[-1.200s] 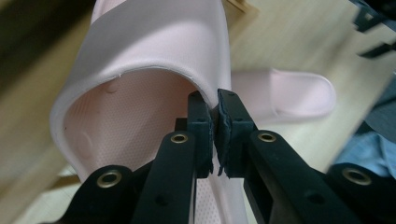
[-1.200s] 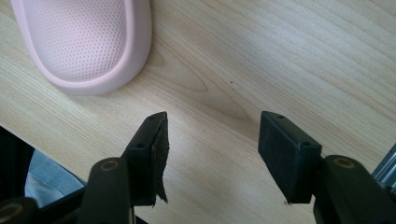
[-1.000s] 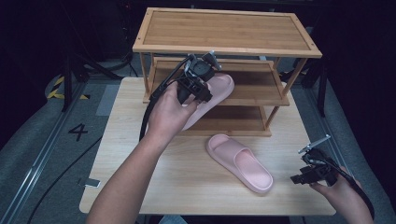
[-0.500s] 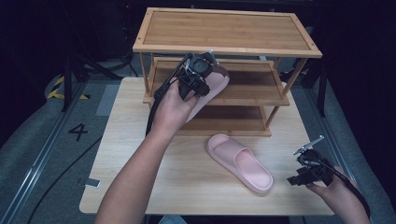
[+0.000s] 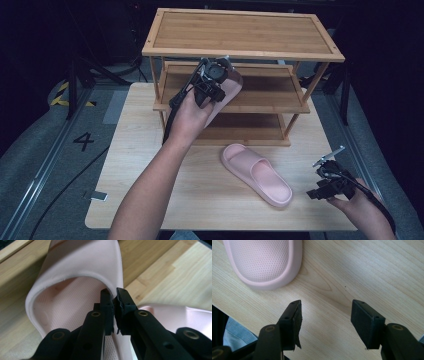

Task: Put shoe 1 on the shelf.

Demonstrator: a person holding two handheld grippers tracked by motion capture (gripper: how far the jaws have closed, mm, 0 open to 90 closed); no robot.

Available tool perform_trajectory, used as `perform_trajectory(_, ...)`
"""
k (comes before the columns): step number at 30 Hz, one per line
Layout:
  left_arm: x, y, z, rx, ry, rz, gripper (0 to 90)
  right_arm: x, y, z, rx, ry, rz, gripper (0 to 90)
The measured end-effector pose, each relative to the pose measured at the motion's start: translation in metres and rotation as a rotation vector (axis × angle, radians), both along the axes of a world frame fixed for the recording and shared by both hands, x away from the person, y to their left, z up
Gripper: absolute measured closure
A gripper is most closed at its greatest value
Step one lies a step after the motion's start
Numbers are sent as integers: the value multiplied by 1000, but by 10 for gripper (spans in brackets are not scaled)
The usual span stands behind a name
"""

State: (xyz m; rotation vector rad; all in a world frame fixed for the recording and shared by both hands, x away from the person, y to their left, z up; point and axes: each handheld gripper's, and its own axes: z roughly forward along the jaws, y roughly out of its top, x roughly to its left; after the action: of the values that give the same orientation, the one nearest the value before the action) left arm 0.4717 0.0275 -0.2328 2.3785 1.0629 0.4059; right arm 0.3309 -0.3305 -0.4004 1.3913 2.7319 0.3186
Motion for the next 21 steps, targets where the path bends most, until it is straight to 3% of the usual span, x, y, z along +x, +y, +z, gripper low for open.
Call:
perform_trajectory(2, 0, -1, -3, -31, -1, 36, 794, 0, 0, 0, 0, 4, 6, 423)
perform_trajectory(3, 0, 1, -2, -16, -8, 28, 719, 0, 0, 0, 2, 5, 8, 422)
perform_trajectory(4, 0, 2, -1, -31, 1, 20, 680, 0, 0, 0, 1, 4, 9, 422)
perform_trajectory(9, -16, 10, 7, -51, 8, 9, 605, 0, -1, 0, -4, 0, 2, 418)
perform_trajectory(13, -30, 23, 17, -66, 24, 1, 597, 2, 1, 0, 2, 4, 8, 417)
perform_trajectory(21, -50, 51, 37, 3, 94, 14, 686, 8, 10, -3, -5, 4, 30, 416)
